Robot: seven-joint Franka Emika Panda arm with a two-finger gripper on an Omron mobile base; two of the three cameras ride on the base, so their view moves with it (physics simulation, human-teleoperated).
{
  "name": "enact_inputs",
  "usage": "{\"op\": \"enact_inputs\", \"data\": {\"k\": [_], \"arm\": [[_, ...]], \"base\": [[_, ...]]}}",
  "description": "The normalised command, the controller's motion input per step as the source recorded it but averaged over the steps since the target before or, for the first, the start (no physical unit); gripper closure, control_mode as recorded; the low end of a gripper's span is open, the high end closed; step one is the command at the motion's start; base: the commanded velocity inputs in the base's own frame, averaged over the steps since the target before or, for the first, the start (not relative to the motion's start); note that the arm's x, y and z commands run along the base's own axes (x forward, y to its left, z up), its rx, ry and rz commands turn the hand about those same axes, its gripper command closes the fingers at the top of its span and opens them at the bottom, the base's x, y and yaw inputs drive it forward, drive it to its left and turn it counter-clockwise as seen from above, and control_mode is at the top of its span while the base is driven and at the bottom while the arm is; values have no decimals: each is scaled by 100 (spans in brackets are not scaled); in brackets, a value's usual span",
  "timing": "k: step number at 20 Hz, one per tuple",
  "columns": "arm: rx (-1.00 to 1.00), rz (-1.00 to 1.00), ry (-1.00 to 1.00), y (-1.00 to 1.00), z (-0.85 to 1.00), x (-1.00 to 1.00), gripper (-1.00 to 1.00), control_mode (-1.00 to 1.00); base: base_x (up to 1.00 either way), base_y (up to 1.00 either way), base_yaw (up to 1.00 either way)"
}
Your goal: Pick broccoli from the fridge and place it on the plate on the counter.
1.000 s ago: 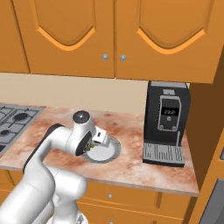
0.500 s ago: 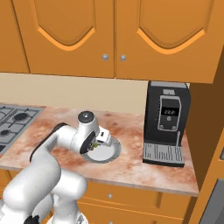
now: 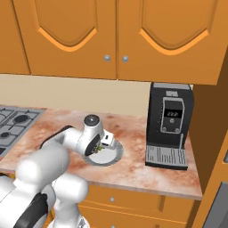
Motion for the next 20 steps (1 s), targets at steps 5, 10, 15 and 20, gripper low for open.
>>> {"op": "enact_inputs", "data": {"k": [5,10,15,20], "arm": [[0,0,0,0,-16,11,-100,-100],[0,0,0,0,-1,0,-100,-100],[0,0,0,0,0,0,-100,-100],[0,0,0,0,0,0,-100,-100]], "base": [[0,0,0],[0,0,0],[0,0,0],[0,0,0]]}}
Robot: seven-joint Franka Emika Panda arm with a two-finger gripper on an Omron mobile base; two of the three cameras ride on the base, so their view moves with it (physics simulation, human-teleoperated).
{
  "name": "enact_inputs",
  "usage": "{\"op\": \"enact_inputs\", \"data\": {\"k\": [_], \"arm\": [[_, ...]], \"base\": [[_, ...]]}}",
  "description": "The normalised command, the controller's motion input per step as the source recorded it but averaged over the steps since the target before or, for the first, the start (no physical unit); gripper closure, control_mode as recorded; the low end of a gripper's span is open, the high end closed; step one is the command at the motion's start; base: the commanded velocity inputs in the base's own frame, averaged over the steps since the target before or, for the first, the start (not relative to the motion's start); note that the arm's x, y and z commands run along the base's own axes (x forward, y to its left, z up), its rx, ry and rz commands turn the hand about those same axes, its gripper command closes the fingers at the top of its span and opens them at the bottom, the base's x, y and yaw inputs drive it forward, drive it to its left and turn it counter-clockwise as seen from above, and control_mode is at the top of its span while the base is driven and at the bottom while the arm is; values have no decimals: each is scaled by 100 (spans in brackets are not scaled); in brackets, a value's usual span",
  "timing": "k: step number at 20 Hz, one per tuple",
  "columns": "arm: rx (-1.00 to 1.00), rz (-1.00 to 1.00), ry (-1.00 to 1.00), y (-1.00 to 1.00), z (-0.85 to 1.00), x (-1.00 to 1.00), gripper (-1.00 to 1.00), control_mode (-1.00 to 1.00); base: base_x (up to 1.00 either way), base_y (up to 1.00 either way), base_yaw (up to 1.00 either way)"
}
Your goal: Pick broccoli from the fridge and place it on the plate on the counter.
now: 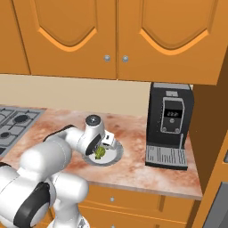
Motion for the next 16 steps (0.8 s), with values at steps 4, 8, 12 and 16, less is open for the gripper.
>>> {"op": "enact_inputs", "data": {"k": [4,8,12,16], "arm": [[0,0,0,0,1,-1,-100,-100],[0,0,-2,0,25,-20,-100,-100],[-1,0,-11,13,51,-44,-100,-100],[-2,0,-9,32,45,-47,-100,-100]], "base": [[0,0,0],[0,0,0],[0,0,0],[0,0,0]]}}
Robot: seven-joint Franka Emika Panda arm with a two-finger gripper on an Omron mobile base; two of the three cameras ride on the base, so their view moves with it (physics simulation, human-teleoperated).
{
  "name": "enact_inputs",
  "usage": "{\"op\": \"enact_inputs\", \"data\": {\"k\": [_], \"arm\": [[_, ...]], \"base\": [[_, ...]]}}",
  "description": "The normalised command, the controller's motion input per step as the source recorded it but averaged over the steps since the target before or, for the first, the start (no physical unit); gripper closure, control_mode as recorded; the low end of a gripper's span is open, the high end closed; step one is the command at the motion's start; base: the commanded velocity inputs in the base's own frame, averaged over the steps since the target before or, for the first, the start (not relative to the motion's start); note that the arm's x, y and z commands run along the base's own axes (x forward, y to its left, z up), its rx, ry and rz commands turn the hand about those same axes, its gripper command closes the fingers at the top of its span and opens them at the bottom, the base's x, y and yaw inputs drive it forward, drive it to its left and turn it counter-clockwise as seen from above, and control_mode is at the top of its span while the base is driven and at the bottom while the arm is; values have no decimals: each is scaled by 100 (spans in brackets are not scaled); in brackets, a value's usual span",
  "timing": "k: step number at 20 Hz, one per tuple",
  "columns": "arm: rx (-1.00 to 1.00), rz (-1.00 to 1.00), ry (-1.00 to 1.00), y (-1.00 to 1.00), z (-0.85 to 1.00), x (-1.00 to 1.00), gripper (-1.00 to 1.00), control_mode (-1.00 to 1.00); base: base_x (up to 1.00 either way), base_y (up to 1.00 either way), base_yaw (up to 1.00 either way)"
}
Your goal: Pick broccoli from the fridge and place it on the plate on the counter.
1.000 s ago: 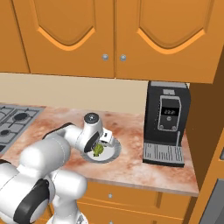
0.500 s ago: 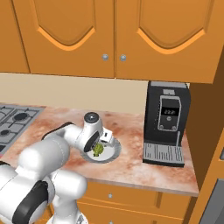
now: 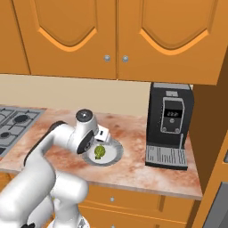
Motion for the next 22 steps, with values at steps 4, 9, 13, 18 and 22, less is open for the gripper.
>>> {"op": "enact_inputs", "data": {"k": [4,9,13,18,22], "arm": [[-7,0,-9,56,46,-53,-100,-100],[-6,0,-3,39,64,-46,-100,-100],[0,1,-1,14,80,-50,-100,-100],[0,1,0,18,65,-62,-100,-100],[0,0,3,19,36,-82,-100,-100]], "base": [[0,0,0],[0,0,0],[0,0,0],[0,0,0],[0,0,0]]}}
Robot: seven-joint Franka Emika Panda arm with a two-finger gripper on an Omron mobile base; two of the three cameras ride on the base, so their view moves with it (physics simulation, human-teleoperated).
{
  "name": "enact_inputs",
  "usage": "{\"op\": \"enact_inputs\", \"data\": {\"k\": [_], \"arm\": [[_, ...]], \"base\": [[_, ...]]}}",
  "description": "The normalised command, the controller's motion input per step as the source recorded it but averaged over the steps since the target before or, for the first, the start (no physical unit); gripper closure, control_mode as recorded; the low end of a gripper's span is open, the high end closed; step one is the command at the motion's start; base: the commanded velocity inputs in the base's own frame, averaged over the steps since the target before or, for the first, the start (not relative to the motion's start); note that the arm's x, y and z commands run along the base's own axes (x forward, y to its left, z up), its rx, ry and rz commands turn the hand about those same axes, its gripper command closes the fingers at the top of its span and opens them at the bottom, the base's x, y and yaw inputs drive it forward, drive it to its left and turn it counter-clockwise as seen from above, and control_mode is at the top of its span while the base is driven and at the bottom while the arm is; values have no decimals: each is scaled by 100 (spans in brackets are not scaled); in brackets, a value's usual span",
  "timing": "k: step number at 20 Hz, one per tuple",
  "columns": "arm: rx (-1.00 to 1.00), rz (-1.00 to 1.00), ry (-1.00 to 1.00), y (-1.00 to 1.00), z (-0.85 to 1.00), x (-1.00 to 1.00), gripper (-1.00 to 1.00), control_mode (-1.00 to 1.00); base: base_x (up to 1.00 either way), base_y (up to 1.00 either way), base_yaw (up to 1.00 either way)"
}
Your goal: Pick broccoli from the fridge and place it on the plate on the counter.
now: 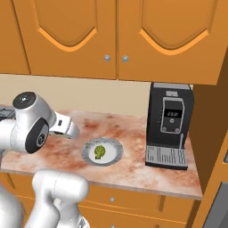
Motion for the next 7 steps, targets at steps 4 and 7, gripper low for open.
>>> {"op": "enact_inputs", "data": {"k": [4,7], "arm": [[0,0,-1,3,6,-92,-100,-100],[0,0,-1,0,24,-71,-100,-100]], "base": [[0,0,0],[0,0,0]]}}
